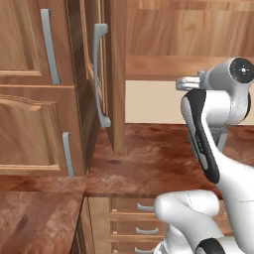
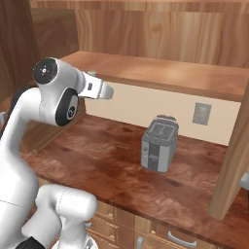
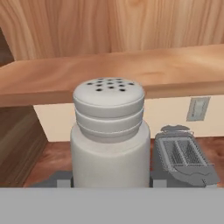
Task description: Move the shaker and shaker from the cabinet to the dining counter.
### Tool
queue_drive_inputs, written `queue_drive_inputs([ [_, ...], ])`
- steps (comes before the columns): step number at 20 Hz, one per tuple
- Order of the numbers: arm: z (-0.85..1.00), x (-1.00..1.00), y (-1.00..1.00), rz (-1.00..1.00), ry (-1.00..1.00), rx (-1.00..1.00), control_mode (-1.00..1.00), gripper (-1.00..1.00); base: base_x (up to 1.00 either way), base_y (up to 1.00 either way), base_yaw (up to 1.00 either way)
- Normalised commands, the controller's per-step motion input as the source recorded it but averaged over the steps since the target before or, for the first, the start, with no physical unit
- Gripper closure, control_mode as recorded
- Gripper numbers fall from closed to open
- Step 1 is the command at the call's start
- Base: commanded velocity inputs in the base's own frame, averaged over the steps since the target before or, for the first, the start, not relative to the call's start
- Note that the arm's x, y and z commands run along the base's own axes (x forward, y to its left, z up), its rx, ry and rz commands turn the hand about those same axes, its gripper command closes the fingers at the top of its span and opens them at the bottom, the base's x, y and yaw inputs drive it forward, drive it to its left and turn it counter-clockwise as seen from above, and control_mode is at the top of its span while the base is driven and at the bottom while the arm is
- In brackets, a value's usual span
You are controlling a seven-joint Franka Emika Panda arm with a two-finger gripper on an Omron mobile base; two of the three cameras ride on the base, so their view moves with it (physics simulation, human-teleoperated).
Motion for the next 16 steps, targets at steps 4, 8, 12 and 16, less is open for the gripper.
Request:
queue_drive_inputs([
  [4, -0.2, -0.53, 0.21, -0.02, 0.01, 0.05, -1.0, 1.0, 0.0, 0.0, 0.0],
  [8, -0.41, -0.23, 0.13, 0.0, 0.15, 0.03, -1.0, 1.0, 0.0, 0.0, 0.0],
  [12, -0.48, -0.1, 0.02, 0.0, 0.17, 0.02, -1.0, 1.0, 0.0, 0.0, 0.0],
  [16, -0.49, -0.11, 0.09, 0.0, 0.11, 0.0, -1.0, 1.0, 0.0, 0.0, 0.0],
])
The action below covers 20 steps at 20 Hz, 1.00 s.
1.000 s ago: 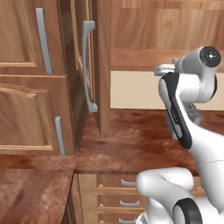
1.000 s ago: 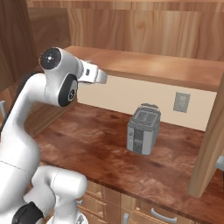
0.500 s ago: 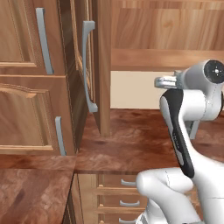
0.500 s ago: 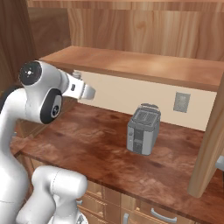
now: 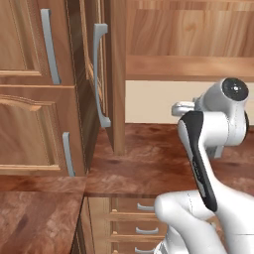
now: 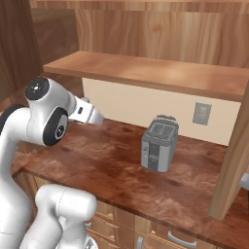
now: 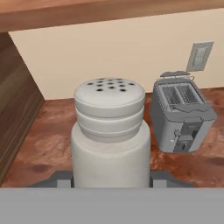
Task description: Move the shaker and shaker from the cabinet to the dining counter.
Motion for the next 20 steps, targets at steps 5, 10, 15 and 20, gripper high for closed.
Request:
queue_drive_inputs([
  [5, -0.48, -0.09, 0.08, 0.0, 0.04, 0.0, -1.0, 1.0, 0.0, 0.0, 0.0],
  [10, -0.37, -0.01, 0.09, 0.0, 0.0, 0.0, -1.0, 1.0, 0.0, 0.0, 0.0],
  [15, -0.01, 0.0, 0.01, 0.0, 0.0, 0.0, -1.0, 1.0, 0.0, 0.0, 0.0],
  [20, 0.0, 0.0, 0.0, 0.0, 0.0, 0.0, -1.0, 1.0, 0.0, 0.0, 0.0],
])
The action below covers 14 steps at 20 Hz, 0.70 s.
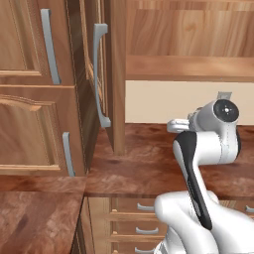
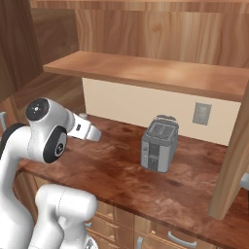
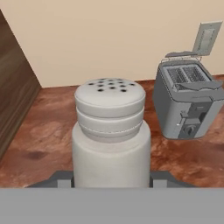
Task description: Move the shaker and shaker from the cabinet to the dining counter.
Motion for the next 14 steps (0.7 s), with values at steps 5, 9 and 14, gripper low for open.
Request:
queue_drive_inputs([
  [5, 0.0, 0.0, 0.0, 0.0, 0.0, 0.0, -1.0, 1.0, 0.0, 0.0, 0.0],
  [9, 0.0, 0.0, 0.0, 0.0, 0.0, 0.0, -1.0, 1.0, 0.0, 0.0, 0.0],
  [14, 0.0, 0.0, 0.0, 0.0, 0.0, 0.0, -1.0, 1.0, 0.0, 0.0, 0.0],
])
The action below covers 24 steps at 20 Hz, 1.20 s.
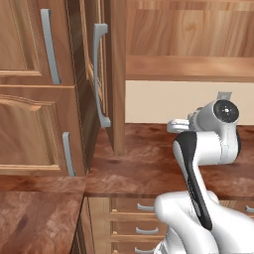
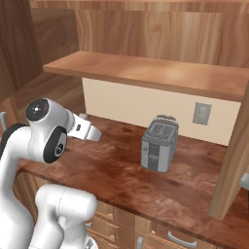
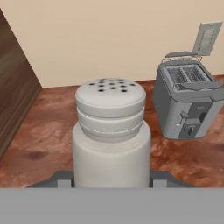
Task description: Move the shaker and shaker from the cabinet to the dining counter.
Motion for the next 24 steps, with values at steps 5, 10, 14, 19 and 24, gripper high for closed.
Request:
queue_drive_inputs([
  [5, 0.0, 0.0, 0.0, 0.0, 0.0, 0.0, 1.0, 1.0, 0.0, 0.0, 0.0],
  [10, 0.0, 0.0, 0.0, 0.0, 0.0, 0.0, 1.0, 1.0, 0.0, 0.0, 0.0],
  [14, 0.0, 0.0, 0.0, 0.0, 0.0, 0.0, 1.0, 1.0, 0.0, 0.0, 0.0],
  [19, 0.0, 0.0, 0.0, 0.0, 0.0, 0.0, 1.0, 1.0, -0.01, 0.0, 0.0],
  [24, 0.0, 0.0, 0.0, 0.0, 0.0, 0.0, 1.0, 1.0, -0.18, 0.0, 0.0],
])
